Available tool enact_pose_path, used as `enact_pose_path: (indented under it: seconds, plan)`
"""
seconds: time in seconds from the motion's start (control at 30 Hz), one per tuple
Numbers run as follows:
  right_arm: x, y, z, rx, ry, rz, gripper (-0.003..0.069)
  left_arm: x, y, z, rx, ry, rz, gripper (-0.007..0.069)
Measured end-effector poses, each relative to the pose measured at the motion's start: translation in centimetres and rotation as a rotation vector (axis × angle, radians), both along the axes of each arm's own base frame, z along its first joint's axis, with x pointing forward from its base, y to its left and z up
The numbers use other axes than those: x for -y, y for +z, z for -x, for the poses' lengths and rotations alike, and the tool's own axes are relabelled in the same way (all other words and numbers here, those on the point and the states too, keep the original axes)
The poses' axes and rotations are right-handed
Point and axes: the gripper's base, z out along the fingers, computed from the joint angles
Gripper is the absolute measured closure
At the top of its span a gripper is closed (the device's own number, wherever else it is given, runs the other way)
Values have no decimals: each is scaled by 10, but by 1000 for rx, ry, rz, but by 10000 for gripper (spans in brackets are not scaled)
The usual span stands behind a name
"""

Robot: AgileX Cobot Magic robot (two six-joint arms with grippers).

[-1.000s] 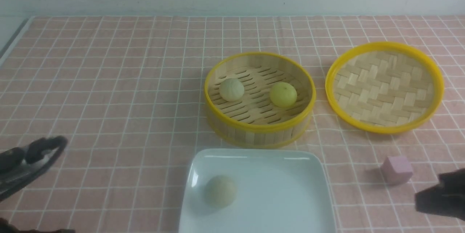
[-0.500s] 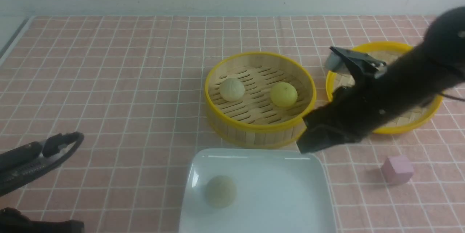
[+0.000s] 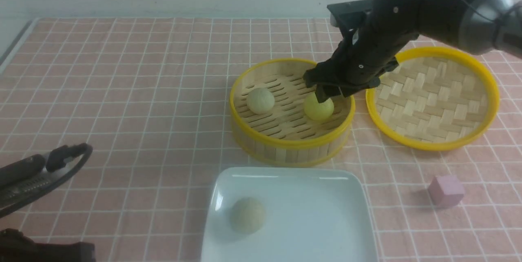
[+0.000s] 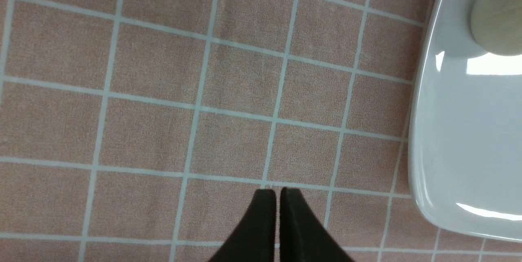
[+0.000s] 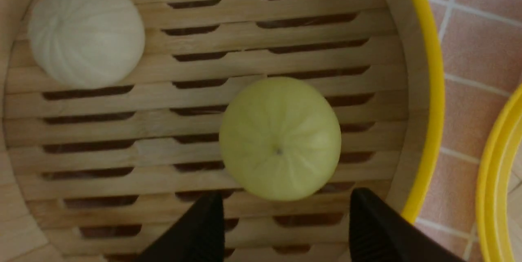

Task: Put the steamed buns into the plate on the pink tablecloth.
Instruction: 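Reach toward a bun in the bamboo steamer with the right gripper, then move the steamed bun from the bamboo steamer onto the white plate with the right gripper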

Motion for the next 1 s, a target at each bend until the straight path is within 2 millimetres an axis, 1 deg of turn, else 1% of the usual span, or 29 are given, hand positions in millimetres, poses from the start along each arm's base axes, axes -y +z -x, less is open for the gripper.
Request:
enact_pose_path:
  seconds: [0.03, 0.07, 0.17, 0.23, 0.27, 0.3, 0.33, 0.4, 0.43, 0.47, 0.5, 0.53, 0.57, 0.6, 0.63, 0.67, 0.7, 0.77, 0.8, 0.83, 0.9, 0.93, 1.0]
  plan:
    - [-1, -7, -3, -1, -2, 3, 287, 0, 0, 0, 0, 0, 0, 584]
    - [-3, -20, -7, -12, -4, 9, 299, 0, 0, 0, 0, 0, 0, 584]
    - [-5, -40, -12, -32, -6, 20, 344, 0, 0, 0, 0, 0, 0, 579]
    - [-5, -44, -13, -37, -6, 22, 378, 0, 0, 0, 0, 0, 0, 577]
    - [-5, -43, -13, -37, -6, 23, 445, 0, 0, 0, 1, 0, 0, 574]
    - [-5, -42, -13, -35, -6, 22, 461, 0, 0, 0, 1, 0, 0, 574]
    - [-5, -40, -13, -40, -5, 24, 514, 0, 0, 0, 1, 0, 0, 573]
    - [-4, -30, -11, -46, -2, 26, 598, 0, 0, 0, 1, 0, 0, 573]
    - [-4, -20, -9, -48, 5, 29, 629, 0, 0, 0, 2, 1, 0, 573]
    - [-4, -20, -9, -51, 7, 31, 633, 0, 0, 0, 2, 1, 0, 573]
    - [-2, -3, -5, -55, 22, 38, 648, 0, 0, 0, 2, 1, 0, 571]
    - [-1, 8, -2, -57, 31, 43, 652, 0, 0, 0, 2, 1, 0, 569]
    - [1, 27, 4, -51, 45, 45, 654, 0, 0, 0, 2, 1, 0, 568]
    - [3, 38, 7, -45, 54, 47, 655, 0, 0, 0, 2, 1, 0, 566]
    - [7, 63, 18, -39, 68, 48, 654, 0, 0, 0, 2, 1, 0, 565]
    - [8, 66, 20, -39, 70, 48, 654, 0, 0, 0, 2, 1, 0, 565]
    - [13, 88, 33, -41, 80, 45, 654, 0, 0, 0, 2, 1, 0, 563]
    - [20, 115, 53, -39, 92, 26, 654, 0, 0, 0, 2, 1, 0, 562]
    - [20, 116, 55, -42, 95, 21, 654, 0, 0, 0, 2, 1, 0, 561]
    - [23, 126, 69, -43, 108, -3, 654, 0, 0, 0, 2, 1, 0, 559]
    - [24, 123, 87, -80, 135, -19, 652, 0, 0, 0, 2, 1, 0, 556]
    - [23, 123, 87, -80, 138, -18, 652, 0, 0, 0, 2, 1, 0, 556]
    - [18, 101, 112, -181, 184, -10, 653, 0, 0, 0, 2, 1, 0, 555]
